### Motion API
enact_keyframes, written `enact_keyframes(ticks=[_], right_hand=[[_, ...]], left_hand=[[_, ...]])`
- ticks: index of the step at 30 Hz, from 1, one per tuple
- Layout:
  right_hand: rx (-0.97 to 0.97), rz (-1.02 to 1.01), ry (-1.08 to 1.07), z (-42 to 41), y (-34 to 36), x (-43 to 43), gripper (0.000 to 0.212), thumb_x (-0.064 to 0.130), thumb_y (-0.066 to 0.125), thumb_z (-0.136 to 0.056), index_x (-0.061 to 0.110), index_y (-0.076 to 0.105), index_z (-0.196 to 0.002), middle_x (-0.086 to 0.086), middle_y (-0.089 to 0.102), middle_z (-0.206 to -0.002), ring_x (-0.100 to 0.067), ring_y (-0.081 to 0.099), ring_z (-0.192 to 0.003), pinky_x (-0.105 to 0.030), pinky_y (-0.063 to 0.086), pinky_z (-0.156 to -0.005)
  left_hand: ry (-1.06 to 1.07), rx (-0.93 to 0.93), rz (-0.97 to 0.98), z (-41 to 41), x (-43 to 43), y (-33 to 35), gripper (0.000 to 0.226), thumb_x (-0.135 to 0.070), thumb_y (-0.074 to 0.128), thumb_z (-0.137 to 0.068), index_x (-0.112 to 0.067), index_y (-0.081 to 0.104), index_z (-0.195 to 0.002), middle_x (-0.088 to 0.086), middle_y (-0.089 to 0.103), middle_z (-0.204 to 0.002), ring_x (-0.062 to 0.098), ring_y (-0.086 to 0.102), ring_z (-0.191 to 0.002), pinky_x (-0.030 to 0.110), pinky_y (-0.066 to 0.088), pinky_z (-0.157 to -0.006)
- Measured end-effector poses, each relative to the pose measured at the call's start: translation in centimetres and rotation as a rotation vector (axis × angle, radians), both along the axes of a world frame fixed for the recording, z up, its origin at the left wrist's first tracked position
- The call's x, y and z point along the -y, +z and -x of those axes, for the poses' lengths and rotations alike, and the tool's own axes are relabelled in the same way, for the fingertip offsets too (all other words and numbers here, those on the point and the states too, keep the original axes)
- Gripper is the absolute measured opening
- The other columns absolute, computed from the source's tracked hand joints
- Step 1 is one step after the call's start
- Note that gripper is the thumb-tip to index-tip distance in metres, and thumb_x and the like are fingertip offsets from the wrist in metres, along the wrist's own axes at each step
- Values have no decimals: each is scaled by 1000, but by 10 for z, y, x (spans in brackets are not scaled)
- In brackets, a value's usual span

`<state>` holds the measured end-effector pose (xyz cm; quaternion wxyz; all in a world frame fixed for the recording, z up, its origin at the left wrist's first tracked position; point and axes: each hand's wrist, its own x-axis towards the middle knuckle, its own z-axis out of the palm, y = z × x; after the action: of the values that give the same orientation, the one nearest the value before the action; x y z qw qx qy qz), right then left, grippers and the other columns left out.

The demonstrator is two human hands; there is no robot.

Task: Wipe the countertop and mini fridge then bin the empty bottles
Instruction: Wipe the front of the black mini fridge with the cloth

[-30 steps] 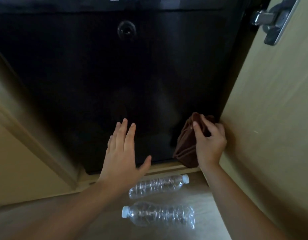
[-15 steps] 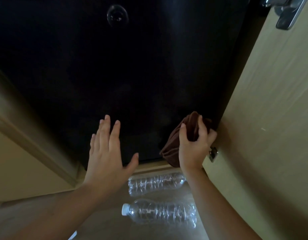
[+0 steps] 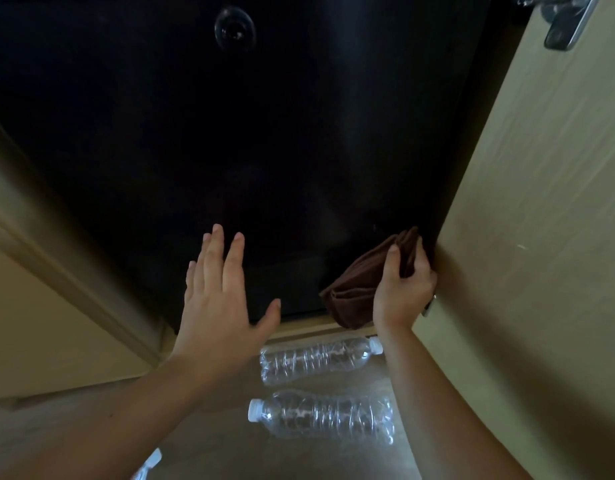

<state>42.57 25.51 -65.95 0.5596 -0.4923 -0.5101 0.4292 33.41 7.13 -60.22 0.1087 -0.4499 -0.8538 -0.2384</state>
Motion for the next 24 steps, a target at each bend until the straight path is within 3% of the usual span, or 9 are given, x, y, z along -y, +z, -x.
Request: enact_keyframes(ticks=[4, 8, 13, 17, 19, 21, 24], right_hand=[[-40, 6, 10, -1, 7, -3, 41, 20, 61, -87, 14, 53, -126, -13, 52, -121, -4, 47, -92, 8, 29, -73], [-74, -168, -15, 5, 25, -5, 41, 17, 64, -84, 14, 55, -124, -11, 48, -114, -14, 52, -101, 5, 31, -83], [-23, -126, 19, 9, -4, 3, 43, 17, 63, -85, 12, 53, -126, -17, 48, -116, -22, 55, -104, -17, 40, -92], [66, 127, 22, 5, -60, 17, 40, 12, 63, -85, 5, 54, -124, -15, 60, -105, -33, 58, -101, -2, 31, -78], [74, 282, 28, 3, -74, 18, 40, 15, 61, -86, 7, 55, -125, -17, 62, -111, -30, 59, -100, -7, 31, -75], [-20, 283, 12, 6, -71, 14, 38, 13, 61, -86, 6, 56, -123, -16, 62, -114, -25, 58, -104, -4, 34, -77], [-86, 104, -25, 9, -50, 8, 39, 10, 63, -84, 5, 56, -122, -13, 59, -114, -16, 55, -104, 2, 35, -80]], left_hand=[[-9, -6, 10, 2, 2, 1, 91, -36, 65, -75, -6, 14, -144, 15, 5, -153, 14, -5, -136, 39, 1, -108], [-19, -5, 13, 2, 4, -1, 91, -36, 66, -75, -6, 14, -143, 16, 6, -153, 15, -4, -136, 40, 2, -108], [-17, -25, 33, 5, 4, -2, 91, -34, 68, -74, -4, 16, -143, 18, 8, -152, 21, 0, -137, 45, 6, -107], [-16, -35, 41, 5, 4, -3, 90, -34, 67, -74, -3, 16, -142, 19, 8, -152, 21, 1, -137, 45, 6, -107], [-16, -34, 40, 4, 4, -3, 90, -36, 65, -74, -4, 16, -142, 19, 8, -152, 20, -1, -137, 44, 5, -107], [-15, -30, 46, 5, 4, -3, 90, -37, 64, -75, -5, 14, -143, 17, 7, -152, 18, -2, -137, 43, 3, -107], [-13, -30, 56, 7, 6, -4, 91, -37, 64, -75, -6, 13, -143, 13, 5, -153, 16, -3, -138, 41, 2, -108]])
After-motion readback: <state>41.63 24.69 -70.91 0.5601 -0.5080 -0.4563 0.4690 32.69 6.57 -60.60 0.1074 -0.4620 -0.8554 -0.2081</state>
